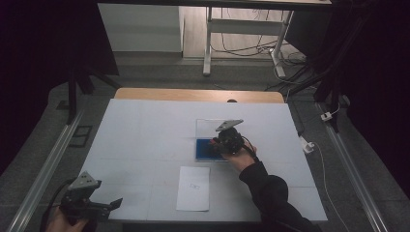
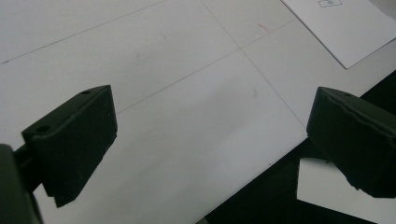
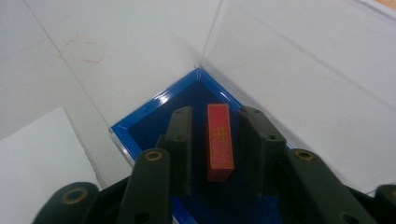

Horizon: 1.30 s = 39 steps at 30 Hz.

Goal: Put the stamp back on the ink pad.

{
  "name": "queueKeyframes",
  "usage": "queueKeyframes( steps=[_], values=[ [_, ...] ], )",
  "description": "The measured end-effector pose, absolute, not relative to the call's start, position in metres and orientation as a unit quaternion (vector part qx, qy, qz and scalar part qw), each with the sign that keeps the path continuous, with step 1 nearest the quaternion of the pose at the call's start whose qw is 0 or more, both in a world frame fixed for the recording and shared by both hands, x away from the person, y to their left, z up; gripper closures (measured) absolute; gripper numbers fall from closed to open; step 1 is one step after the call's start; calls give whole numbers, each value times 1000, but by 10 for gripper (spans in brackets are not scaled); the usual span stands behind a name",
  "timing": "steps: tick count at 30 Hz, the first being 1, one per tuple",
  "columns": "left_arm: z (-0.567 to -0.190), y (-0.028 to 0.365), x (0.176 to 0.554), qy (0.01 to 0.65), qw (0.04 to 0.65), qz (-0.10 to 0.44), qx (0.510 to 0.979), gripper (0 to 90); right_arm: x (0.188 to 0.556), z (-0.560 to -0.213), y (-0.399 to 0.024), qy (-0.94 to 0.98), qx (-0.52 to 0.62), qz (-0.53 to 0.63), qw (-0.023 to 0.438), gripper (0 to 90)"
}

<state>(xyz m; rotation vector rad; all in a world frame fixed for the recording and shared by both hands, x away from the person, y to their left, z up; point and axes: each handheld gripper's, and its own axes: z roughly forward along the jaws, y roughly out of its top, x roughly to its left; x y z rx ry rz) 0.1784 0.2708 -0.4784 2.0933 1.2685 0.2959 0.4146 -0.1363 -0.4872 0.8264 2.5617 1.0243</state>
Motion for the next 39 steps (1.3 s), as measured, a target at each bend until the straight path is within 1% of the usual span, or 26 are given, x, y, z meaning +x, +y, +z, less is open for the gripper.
queueKeyframes(
  steps=[6, 12, 18, 23, 25, 28, 35, 39],
  values=[
    [-478, 271, 178, 485, 332, 113, 801, 20, 412, -482, -141, 878, 289, 357, 134, 552],
    [-478, 271, 178, 486, 332, 114, 801, 20, 408, -476, -147, 873, 297, 367, 125, 423],
    [-478, 271, 178, 486, 333, 113, 800, 20, 403, -473, -151, 870, 301, 373, 114, 271],
    [-478, 271, 178, 486, 333, 113, 800, 19, 397, -470, -152, 868, 300, 382, 100, 174],
    [-478, 271, 178, 486, 333, 113, 800, 19, 393, -468, -151, 869, 299, 382, 100, 155],
    [-478, 271, 178, 487, 334, 113, 799, 19, 389, -466, -149, 872, 295, 378, 101, 101],
    [-478, 272, 178, 487, 335, 113, 799, 19, 379, -462, -147, 872, 289, 384, 97, 62],
    [-478, 272, 178, 488, 335, 113, 798, 19, 373, -460, -147, 874, 286, 380, 96, 24]
  ],
)
